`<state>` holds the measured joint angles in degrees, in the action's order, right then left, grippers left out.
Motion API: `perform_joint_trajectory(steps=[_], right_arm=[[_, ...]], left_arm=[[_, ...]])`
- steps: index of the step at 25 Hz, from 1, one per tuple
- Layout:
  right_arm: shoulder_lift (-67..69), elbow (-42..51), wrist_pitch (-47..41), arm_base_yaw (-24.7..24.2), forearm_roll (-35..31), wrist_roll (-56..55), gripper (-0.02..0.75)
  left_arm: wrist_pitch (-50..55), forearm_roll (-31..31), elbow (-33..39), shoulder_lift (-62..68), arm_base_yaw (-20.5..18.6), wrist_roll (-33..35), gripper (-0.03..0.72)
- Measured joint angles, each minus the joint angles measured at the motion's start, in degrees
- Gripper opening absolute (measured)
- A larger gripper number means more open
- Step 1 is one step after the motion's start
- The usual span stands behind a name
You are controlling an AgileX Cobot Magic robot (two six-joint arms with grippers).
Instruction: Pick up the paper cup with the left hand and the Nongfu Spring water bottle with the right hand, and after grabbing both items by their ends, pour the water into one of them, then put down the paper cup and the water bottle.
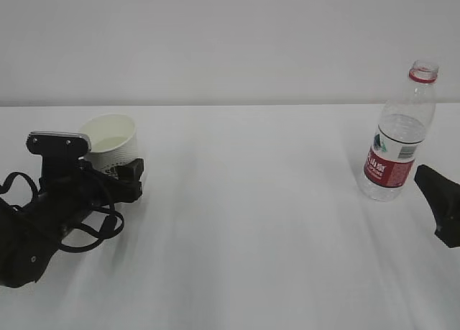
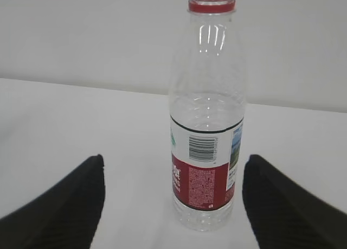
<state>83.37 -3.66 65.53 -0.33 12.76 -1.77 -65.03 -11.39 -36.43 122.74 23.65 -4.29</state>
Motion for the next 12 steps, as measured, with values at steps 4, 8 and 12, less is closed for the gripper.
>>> perform_joint_trajectory(steps=[4,8,12], right_arm=[[0.09,0.00,0.00,0.00,0.00,0.00,0.594],[0.09,0.00,0.00,0.00,0.00,0.00,0.594],[0.09,0.00,0.00,0.00,0.00,0.00,0.594]], left_arm=[[-0.13,0.81,0.00,0.00,0.00,-0.23,0.655],[-0.13,0.81,0.00,0.00,0.00,-0.46,0.655],[-0.27,0.81,0.24,0.00,0.00,-0.46,0.655]])
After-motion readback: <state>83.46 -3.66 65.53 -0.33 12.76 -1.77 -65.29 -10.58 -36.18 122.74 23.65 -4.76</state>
